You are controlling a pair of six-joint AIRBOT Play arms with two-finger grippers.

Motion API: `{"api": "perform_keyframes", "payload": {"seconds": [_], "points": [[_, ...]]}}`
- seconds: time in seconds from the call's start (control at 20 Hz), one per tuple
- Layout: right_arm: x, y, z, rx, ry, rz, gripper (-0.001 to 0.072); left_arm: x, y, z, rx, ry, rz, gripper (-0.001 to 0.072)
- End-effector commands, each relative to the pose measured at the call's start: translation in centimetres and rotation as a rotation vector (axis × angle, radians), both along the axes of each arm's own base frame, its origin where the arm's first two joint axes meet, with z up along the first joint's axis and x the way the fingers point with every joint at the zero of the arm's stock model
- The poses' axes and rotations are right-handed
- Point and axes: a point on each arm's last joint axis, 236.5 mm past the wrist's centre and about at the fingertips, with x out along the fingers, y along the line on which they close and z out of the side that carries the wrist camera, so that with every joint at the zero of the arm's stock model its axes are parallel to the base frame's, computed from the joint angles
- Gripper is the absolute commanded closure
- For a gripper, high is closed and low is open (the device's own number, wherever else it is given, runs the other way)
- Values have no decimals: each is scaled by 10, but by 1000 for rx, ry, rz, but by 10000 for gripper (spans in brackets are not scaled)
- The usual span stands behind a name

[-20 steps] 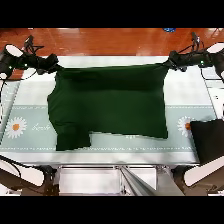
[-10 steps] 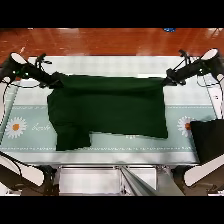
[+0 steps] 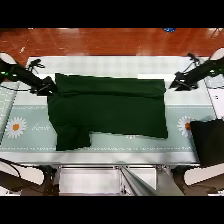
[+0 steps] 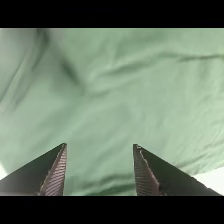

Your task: Fold the shirts.

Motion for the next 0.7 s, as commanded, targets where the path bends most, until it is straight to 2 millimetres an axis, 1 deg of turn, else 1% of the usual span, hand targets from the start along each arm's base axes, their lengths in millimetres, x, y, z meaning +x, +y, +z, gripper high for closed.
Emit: {"api": "perform_keyframes", "payload": {"seconds": [0.0,0.05,0.1,0.2,0.3,0.4,0.5,0.6,0.65], "points": [[-31,-48,22,-110,-57,-148,301,-36,24,22,5,2,75,200],[-45,-50,15,-108,-72,-189,301,-57,26,17,-3,19,87,200],[-62,-45,3,-90,-80,-230,301,-80,26,10,-14,41,103,200],[-92,-17,-20,-17,-116,-243,301,-130,26,-12,-36,87,163,200],[-116,10,-37,49,-138,-251,301,-165,24,-27,-86,133,279,200],[-131,31,-42,115,-150,-253,301,-183,11,-35,-172,159,360,200],[-137,45,-40,165,-164,-250,301,-192,-1,-48,-206,189,405,200],[-139,50,-37,180,-163,-247,302,-191,-11,-61,-216,181,452,200],[-139,52,-35,194,-161,-247,301,-186,-15,-68,-218,165,482,200]]}}
